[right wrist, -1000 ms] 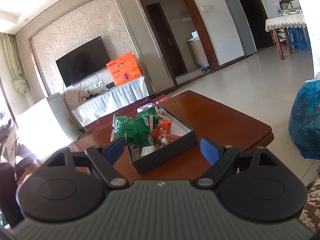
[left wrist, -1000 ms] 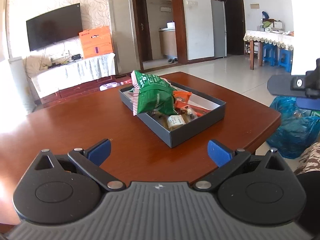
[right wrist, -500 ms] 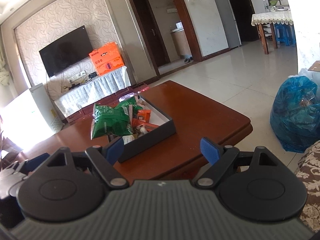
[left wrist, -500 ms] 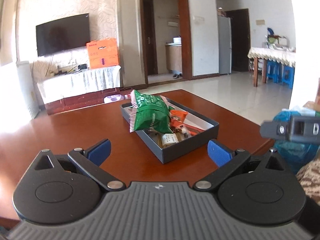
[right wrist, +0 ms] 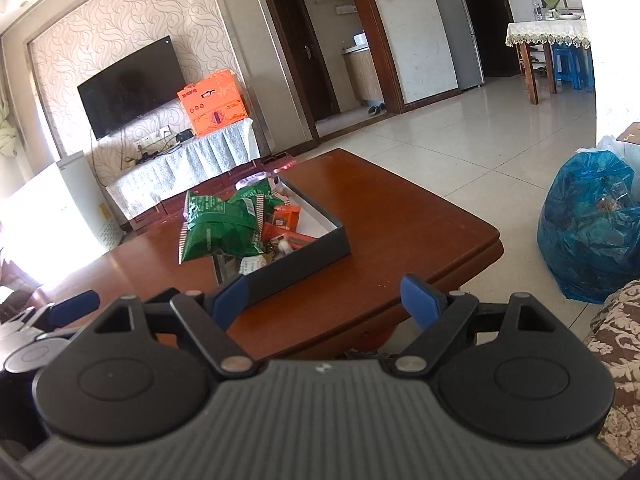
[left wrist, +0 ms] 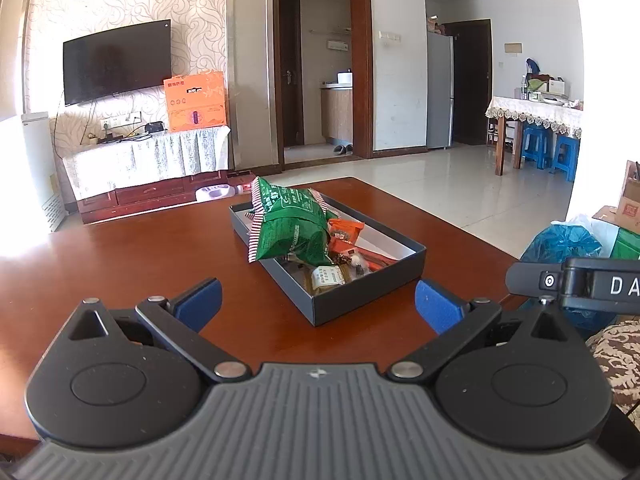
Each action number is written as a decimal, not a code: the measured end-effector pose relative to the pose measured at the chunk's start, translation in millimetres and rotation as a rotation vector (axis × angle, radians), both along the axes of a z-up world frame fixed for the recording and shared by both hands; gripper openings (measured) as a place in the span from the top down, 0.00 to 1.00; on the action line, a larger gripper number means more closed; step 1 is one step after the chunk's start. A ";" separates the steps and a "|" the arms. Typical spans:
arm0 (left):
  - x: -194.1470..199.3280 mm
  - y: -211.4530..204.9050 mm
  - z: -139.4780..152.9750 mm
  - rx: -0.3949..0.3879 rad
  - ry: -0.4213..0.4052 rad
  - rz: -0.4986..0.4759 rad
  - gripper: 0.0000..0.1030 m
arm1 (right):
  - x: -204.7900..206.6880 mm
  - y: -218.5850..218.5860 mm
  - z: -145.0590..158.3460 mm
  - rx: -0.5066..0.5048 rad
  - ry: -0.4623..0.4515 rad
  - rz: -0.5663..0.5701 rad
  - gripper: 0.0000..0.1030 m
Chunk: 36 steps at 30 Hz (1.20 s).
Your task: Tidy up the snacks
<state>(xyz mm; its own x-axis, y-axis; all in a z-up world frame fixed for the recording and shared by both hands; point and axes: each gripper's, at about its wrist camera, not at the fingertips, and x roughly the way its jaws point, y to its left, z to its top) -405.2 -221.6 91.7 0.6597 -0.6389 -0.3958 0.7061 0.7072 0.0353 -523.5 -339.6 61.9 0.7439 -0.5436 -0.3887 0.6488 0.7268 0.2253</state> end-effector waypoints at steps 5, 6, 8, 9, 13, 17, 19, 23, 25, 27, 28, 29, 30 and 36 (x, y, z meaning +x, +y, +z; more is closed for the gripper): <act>-0.4 -1.4 -0.8 0.004 -0.001 -0.005 0.00 | 1.1 -1.2 1.1 0.005 0.003 0.005 0.17; -0.7 -1.5 -1.0 0.005 -0.002 -0.006 0.00 | 1.1 -1.4 1.0 0.005 0.003 0.005 0.17; -0.6 -1.7 -1.1 0.006 -0.003 -0.007 0.00 | 1.4 -1.2 0.8 0.006 0.005 0.008 0.17; -0.6 -1.6 -1.1 0.006 -0.002 -0.008 0.00 | 1.6 -1.1 0.8 0.006 0.006 0.008 0.17; -0.4 -1.0 -0.9 0.005 -0.005 -0.022 0.00 | 0.4 -1.3 1.3 0.006 0.007 0.012 0.17; 0.6 -0.5 -1.9 -0.002 0.002 -0.022 0.00 | -0.3 -1.1 1.3 0.008 0.006 0.011 0.17; 2.8 -1.3 -3.1 -0.001 0.008 -0.027 0.00 | 0.1 0.1 1.1 0.008 0.007 0.013 0.17; 5.4 -3.9 -4.8 0.008 0.022 -0.039 0.00 | 0.3 2.0 1.2 0.006 0.012 0.018 0.17; 3.4 -4.1 -4.8 0.008 0.006 -0.036 0.00 | 0.1 2.1 1.2 0.006 0.013 0.018 0.17; 3.0 -5.3 -4.9 0.012 -0.001 -0.038 0.00 | -0.7 2.0 1.5 0.008 0.013 0.018 0.17; 3.6 -5.5 -5.2 0.011 0.003 -0.035 0.00 | -1.0 1.4 2.1 0.008 0.012 0.018 0.17; 4.8 -5.7 -5.5 0.011 0.010 -0.037 0.00 | -1.0 1.4 2.1 0.008 0.013 0.017 0.17; 6.0 -5.7 -5.7 0.010 0.016 -0.039 0.00 | -1.3 1.6 2.2 0.008 0.013 0.017 0.17; 5.7 -5.1 -4.5 0.009 0.010 -0.047 0.00 | -2.8 1.9 2.0 0.008 0.011 0.017 0.17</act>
